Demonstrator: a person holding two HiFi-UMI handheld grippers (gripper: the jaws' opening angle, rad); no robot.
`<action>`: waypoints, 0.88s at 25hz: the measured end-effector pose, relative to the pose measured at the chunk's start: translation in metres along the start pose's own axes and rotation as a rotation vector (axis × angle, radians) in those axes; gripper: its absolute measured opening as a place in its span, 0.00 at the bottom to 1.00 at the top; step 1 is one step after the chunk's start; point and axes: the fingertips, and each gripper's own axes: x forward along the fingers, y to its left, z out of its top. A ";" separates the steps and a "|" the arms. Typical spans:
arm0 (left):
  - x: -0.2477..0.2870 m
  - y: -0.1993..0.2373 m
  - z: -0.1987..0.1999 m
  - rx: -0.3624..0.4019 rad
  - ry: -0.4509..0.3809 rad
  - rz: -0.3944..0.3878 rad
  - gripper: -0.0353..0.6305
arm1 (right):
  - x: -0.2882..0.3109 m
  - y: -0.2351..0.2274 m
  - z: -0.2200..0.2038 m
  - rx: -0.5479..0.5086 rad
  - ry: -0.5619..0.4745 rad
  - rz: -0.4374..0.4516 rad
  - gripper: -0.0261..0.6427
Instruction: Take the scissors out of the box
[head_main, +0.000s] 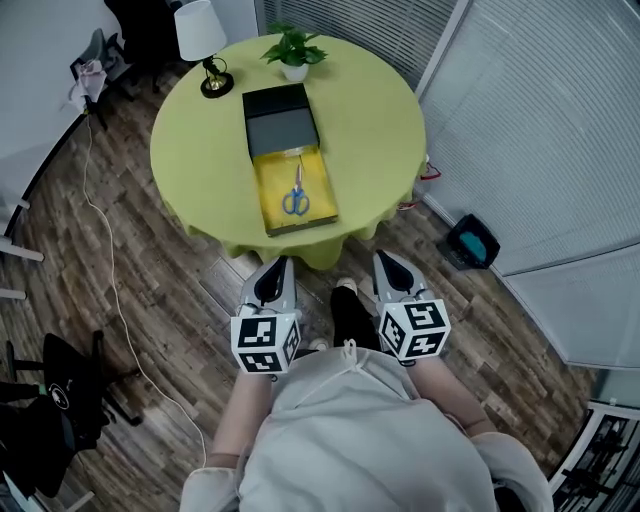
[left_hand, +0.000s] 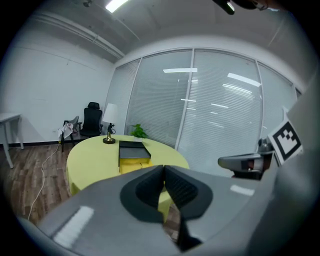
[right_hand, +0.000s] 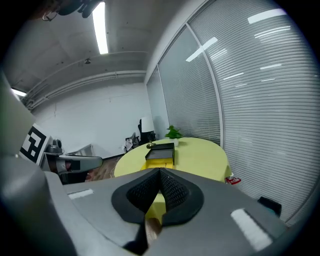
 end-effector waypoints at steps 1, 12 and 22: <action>0.009 0.004 0.000 -0.003 0.009 0.013 0.06 | 0.010 -0.004 0.003 -0.004 0.002 0.010 0.04; 0.112 0.030 0.004 -0.042 0.134 0.129 0.06 | 0.123 -0.051 0.048 -0.068 0.059 0.159 0.04; 0.202 0.057 -0.054 -0.042 0.378 0.175 0.06 | 0.216 -0.068 0.034 -0.122 0.174 0.315 0.04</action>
